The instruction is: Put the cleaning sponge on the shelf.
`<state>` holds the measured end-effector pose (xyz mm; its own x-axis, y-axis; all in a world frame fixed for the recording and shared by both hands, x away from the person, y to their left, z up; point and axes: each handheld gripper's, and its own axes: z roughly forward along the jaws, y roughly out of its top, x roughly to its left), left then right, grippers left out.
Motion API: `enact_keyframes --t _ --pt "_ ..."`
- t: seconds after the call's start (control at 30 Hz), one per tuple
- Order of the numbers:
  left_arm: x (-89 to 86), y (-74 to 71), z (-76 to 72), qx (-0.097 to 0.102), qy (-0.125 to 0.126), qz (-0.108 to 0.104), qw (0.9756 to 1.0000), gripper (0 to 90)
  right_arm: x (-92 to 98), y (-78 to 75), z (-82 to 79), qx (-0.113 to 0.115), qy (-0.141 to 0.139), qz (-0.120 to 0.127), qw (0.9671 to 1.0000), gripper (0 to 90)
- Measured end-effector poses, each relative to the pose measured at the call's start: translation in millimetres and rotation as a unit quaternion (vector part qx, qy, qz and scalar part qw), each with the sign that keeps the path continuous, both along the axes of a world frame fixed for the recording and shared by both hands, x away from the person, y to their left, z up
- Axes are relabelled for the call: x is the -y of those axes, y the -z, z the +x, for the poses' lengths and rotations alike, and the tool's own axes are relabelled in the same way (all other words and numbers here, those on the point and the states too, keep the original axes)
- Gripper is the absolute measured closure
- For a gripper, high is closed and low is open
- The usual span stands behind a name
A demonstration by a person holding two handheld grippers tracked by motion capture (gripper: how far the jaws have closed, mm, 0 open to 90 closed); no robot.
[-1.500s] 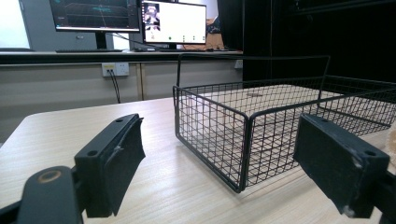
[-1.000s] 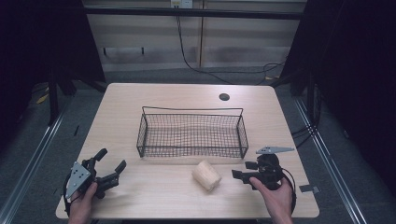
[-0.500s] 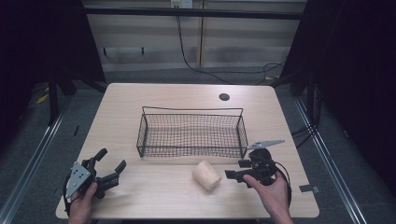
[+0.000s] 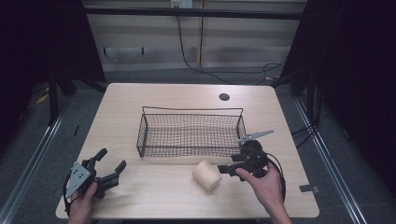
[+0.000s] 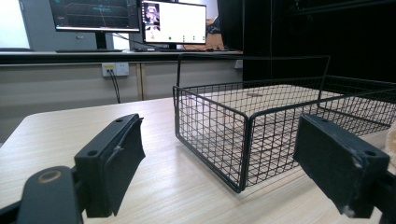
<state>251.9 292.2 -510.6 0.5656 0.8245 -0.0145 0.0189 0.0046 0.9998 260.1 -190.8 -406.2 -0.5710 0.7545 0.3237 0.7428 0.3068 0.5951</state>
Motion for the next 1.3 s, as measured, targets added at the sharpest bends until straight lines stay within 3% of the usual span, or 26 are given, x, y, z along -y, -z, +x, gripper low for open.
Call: enact_keyframes --t 0.37,0.5,0.73,1.3 --pt "0.0 0.0 0.0 0.0 0.0 0.0 1.0 15.7 -25.0 2.0 16.8 -0.042 -0.049 -0.026 0.9976 18.3" --pt "0.0 0.0 0.0 0.0 0.0 0.0 1.0 15.6 -28.0 4.3 20.3 -0.056 -0.054 -0.027 0.9966 18.5" --pt "-0.3 0.0 0.0 0.0 0.0 0.002 1.0 15.7 -35.9 14.8 27.2 -0.089 -0.081 -0.047 0.9916 23.5" --pt "0.0 0.0 0.0 0.0 0.0 0.0 1.0 15.7 -55.0 34.7 37.4 -0.144 -0.097 -0.097 0.9801 23.9"
